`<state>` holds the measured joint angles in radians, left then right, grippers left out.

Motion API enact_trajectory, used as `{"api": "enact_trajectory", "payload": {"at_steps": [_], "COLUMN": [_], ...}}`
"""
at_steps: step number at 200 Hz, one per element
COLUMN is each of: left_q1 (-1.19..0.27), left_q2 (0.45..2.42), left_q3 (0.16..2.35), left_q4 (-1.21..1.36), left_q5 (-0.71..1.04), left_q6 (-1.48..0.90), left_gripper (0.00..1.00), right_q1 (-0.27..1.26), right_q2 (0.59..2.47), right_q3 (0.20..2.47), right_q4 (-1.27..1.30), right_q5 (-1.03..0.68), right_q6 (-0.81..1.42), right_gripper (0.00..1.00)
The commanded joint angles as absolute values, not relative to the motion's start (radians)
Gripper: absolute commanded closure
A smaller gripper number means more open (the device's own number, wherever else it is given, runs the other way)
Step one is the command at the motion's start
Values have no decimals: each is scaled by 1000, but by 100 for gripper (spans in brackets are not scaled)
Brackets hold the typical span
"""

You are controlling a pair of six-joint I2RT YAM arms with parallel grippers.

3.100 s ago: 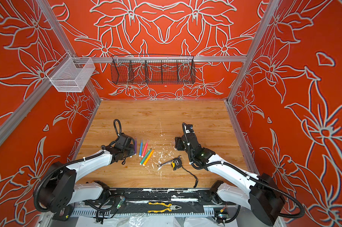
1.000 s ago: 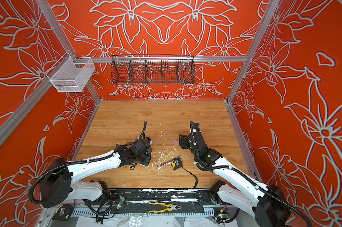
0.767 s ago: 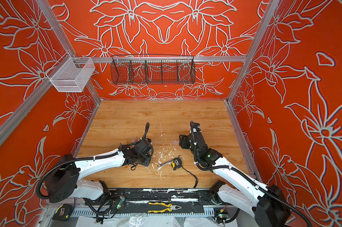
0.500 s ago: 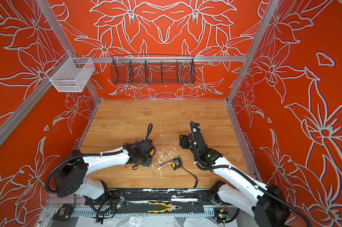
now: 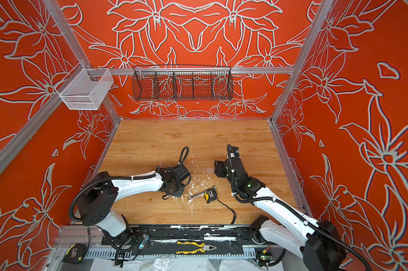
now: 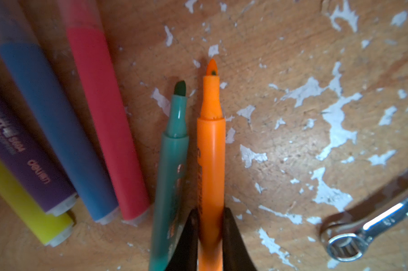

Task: Insert the pens into the pen caps
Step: 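Move the open left gripper over the orange marker and lower onto it, then grasp the orange marker with the left gripper and lift it upright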

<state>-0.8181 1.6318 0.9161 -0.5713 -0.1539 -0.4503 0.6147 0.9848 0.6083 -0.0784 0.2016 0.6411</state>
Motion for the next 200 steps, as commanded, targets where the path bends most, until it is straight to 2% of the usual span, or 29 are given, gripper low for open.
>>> {"api": "enact_trajectory", "payload": {"at_steps": [1, 40, 101, 131, 157, 200], "left_q1": [-828, -834, -834, -834, -834, -834], "left_q2": [1662, 1657, 1700, 1710, 1703, 1573], "left_q3": [927, 935, 947, 951, 948, 1018], "left_q4": [-636, -638, -626, -615, -605, -641], "left_q5": [-183, -192, -192, -191, -199, -191], "left_q6": [-472, -473, -474, -475, -477, -441], "left_gripper": [85, 79, 79, 84, 93, 100], "right_q1": [609, 608, 606, 604, 603, 603], "right_q2": [985, 982, 984, 977, 973, 948], "right_q3": [607, 606, 609, 604, 601, 586], "right_q4": [-93, -96, -95, -97, -94, -86], "right_q5": [196, 196, 190, 198, 196, 203], "right_q6": [659, 658, 661, 661, 663, 672], "right_gripper": [36, 36, 36, 36, 36, 38]}}
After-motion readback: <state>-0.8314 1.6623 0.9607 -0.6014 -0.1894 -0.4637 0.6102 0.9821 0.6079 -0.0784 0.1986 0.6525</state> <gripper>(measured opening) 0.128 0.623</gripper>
